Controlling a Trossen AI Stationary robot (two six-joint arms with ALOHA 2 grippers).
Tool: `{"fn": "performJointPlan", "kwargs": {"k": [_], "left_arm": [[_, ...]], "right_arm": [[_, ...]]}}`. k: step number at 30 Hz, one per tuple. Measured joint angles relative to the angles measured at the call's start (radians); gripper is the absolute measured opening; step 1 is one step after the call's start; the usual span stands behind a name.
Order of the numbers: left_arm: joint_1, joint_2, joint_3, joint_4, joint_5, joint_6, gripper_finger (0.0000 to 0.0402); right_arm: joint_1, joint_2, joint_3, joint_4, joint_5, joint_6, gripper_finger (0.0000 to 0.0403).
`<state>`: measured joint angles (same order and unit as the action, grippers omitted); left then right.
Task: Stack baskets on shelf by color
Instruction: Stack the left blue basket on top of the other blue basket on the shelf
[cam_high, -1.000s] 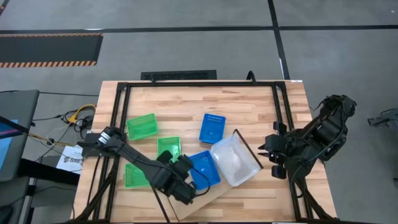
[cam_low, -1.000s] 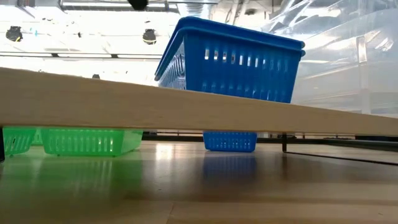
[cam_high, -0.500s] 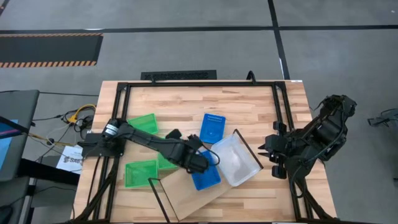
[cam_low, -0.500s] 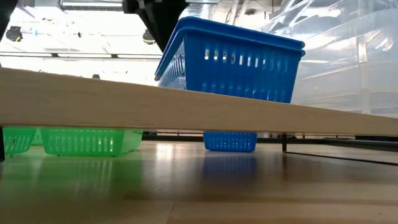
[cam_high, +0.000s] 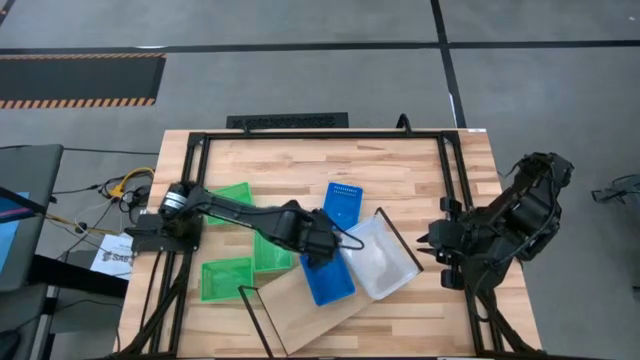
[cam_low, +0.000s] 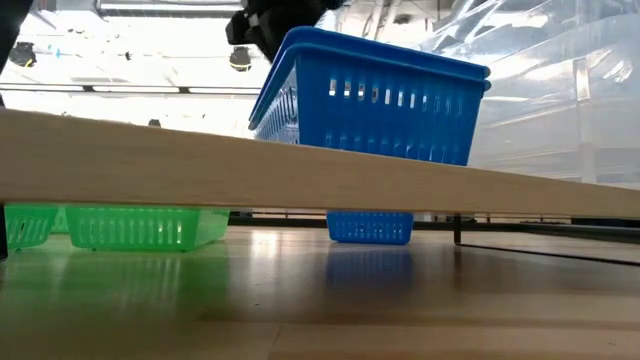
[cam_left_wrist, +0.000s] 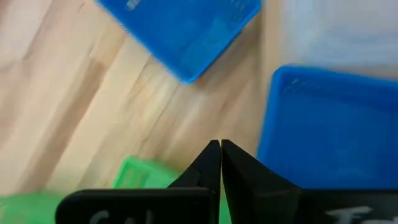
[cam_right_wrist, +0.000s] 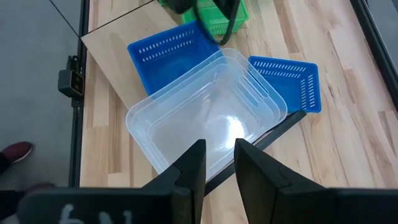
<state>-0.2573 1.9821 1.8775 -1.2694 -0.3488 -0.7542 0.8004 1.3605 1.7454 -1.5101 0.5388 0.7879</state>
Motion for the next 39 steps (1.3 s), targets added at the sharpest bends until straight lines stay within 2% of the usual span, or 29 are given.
{"fn": "performJointPlan", "kwargs": {"k": [3, 6, 10, 13, 21, 34, 39], "left_arm": [[0.007, -0.08, -0.091, 0.113, 0.012, 0.01, 0.0], [0.012, -0.193, -0.241, 0.263, 0.017, -0.006, 0.0], [0.034, -0.307, -0.448, 0.5, 0.097, -0.058, 0.0], [0.039, -0.324, -0.515, 0.513, 0.105, -0.133, 0.0], [0.012, -0.263, -0.538, 0.499, 0.111, -0.21, 0.0], [-0.043, -0.244, -0.537, 0.5, 0.145, -0.329, 0.0], [-0.057, -0.228, -0.537, 0.569, 0.166, -0.356, 0.0]], "right_arm": [[0.005, 0.0, 0.0, 0.0, 0.0, -0.002, 0.0106], [0.006, 0.0, 0.0, 0.001, 0.001, -0.003, 0.0106], [0.005, 0.0, 0.0, 0.002, 0.002, -0.011, 0.0106], [0.005, 0.0, 0.0, 0.002, 0.005, -0.011, 0.0106], [0.005, 0.0, 0.0, 0.001, 0.006, -0.012, 0.0106], [0.005, 0.0, 0.0, 0.0, 0.008, -0.011, 0.0106], [0.005, 0.0, 0.0, 0.0, 0.008, -0.012, 0.0106]]}}
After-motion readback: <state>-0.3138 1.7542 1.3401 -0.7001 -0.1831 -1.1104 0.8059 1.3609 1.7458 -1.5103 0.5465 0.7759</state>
